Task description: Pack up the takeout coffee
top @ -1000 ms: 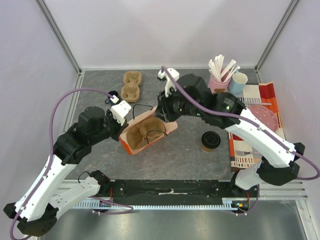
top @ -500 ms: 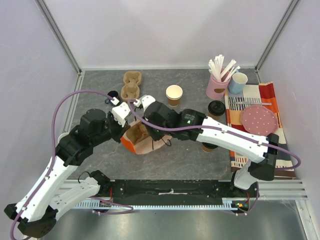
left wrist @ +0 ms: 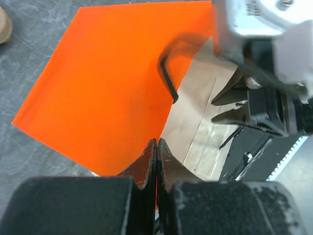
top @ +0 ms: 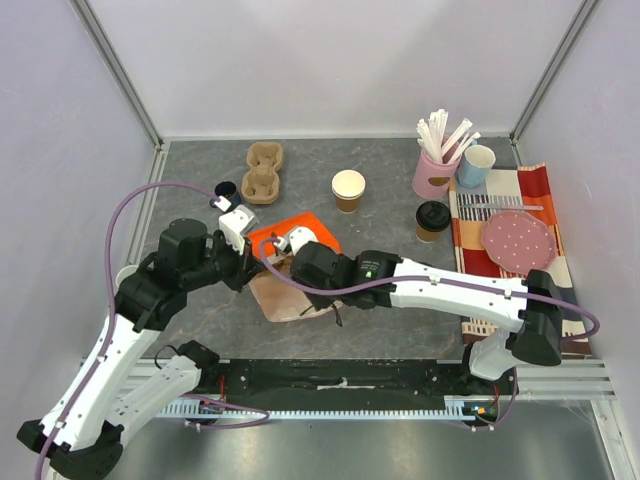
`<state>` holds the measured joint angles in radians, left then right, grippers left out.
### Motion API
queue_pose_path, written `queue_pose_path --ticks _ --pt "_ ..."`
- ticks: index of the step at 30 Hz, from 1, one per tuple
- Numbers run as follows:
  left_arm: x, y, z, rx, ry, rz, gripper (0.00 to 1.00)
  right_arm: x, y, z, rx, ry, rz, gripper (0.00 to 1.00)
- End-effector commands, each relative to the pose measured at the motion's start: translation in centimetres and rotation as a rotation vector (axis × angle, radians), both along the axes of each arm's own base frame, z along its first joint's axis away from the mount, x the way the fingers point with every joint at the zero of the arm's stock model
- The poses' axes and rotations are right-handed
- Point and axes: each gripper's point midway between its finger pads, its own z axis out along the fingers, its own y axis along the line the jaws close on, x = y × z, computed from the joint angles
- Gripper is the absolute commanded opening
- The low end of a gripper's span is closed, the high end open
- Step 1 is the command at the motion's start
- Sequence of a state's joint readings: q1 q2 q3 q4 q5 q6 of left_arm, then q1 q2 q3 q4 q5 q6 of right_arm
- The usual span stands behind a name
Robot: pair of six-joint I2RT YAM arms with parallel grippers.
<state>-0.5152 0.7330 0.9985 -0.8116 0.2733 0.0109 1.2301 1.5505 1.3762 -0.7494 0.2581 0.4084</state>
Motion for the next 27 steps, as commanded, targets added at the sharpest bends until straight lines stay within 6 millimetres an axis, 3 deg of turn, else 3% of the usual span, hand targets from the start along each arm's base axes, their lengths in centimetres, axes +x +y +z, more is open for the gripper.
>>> queue_pose_path --ticks 1,8,13,17,19,22,24,27 --pt "-1.4 -2.0 1.0 -0.143 0.088 -0.059 0.02 1.5 3.5 5.5 0.251 -0.127 -0.052 0.37" --pt "-1.5 -2.0 1.6 -0.170 0.117 -0.049 0.02 4.2 5.5 11.1 0.481 -0.202 -0.242 0.51" --pt "-1.5 -2.4 2.5 -0.231 0.198 -0.036 0.02 4.4 4.9 11.2 0.483 -0.205 -0.272 0.53" --pt "-0.7 -2.4 5.0 -0.323 0.243 -0.002 0.02 3.6 2.2 12.0 0.446 -0.207 -0.260 0.53" --pt "-0.2 -2.3 5.5 -0.336 0.260 0.023 0.02 3.2 0.8 11.4 0.378 -0.197 -0.255 0.53" --pt "0.0 -2.7 6.7 -0.368 0.269 0.004 0.02 2.6 0.4 11.7 0.337 -0.185 -0.220 0.55" --pt "0.0 -2.8 6.4 -0.366 0.272 -0.003 0.02 2.6 1.1 11.4 0.302 -0.178 -0.192 0.56" --pt "-0.1 -2.4 5.0 -0.336 0.268 0.007 0.02 2.6 1.6 8.7 0.182 -0.150 -0.161 0.57"
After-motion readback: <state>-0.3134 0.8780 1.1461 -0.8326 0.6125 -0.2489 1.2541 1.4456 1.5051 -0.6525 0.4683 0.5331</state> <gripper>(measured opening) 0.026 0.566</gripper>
